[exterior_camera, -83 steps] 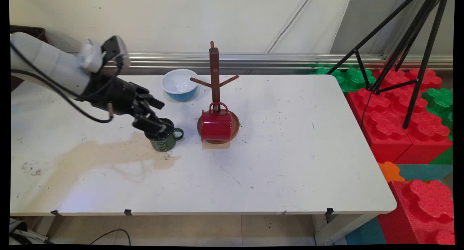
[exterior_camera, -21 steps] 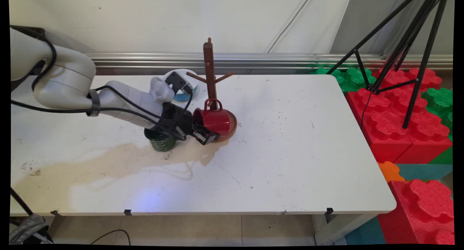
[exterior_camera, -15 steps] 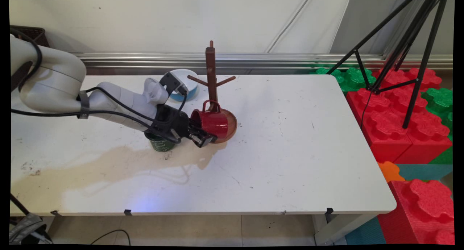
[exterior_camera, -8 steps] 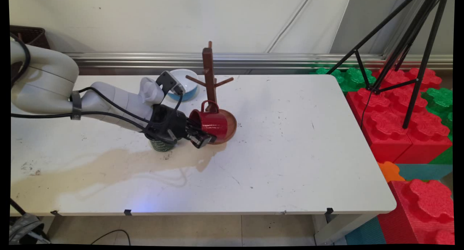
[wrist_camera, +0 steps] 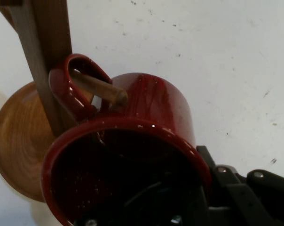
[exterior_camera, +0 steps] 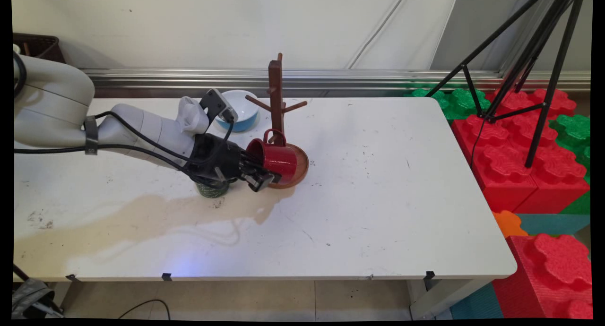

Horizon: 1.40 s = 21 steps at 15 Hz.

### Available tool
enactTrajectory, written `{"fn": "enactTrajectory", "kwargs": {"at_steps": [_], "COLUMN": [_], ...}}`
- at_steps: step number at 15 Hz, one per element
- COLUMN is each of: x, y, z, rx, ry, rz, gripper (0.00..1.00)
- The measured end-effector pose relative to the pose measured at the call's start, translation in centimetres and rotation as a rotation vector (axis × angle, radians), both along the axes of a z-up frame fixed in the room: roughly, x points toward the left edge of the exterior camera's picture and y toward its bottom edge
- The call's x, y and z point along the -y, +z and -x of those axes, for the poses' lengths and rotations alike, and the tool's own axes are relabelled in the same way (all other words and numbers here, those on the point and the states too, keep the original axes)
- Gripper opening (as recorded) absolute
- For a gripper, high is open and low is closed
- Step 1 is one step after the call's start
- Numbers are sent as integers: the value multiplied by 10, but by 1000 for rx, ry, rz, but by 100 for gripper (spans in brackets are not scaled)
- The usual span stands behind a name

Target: Place the picked object on the table

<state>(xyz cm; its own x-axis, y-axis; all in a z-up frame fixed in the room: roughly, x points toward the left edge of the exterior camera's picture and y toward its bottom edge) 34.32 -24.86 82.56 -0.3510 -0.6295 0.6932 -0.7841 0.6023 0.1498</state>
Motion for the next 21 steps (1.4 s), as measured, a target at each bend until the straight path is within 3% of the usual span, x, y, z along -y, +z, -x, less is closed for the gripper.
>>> {"fn": "enactTrajectory", "kwargs": {"at_steps": [21], "x": [-10], "y": [18], "z": [-8], "rx": [12], "ry": [-80], "rz": [65], "gripper": [0]}}
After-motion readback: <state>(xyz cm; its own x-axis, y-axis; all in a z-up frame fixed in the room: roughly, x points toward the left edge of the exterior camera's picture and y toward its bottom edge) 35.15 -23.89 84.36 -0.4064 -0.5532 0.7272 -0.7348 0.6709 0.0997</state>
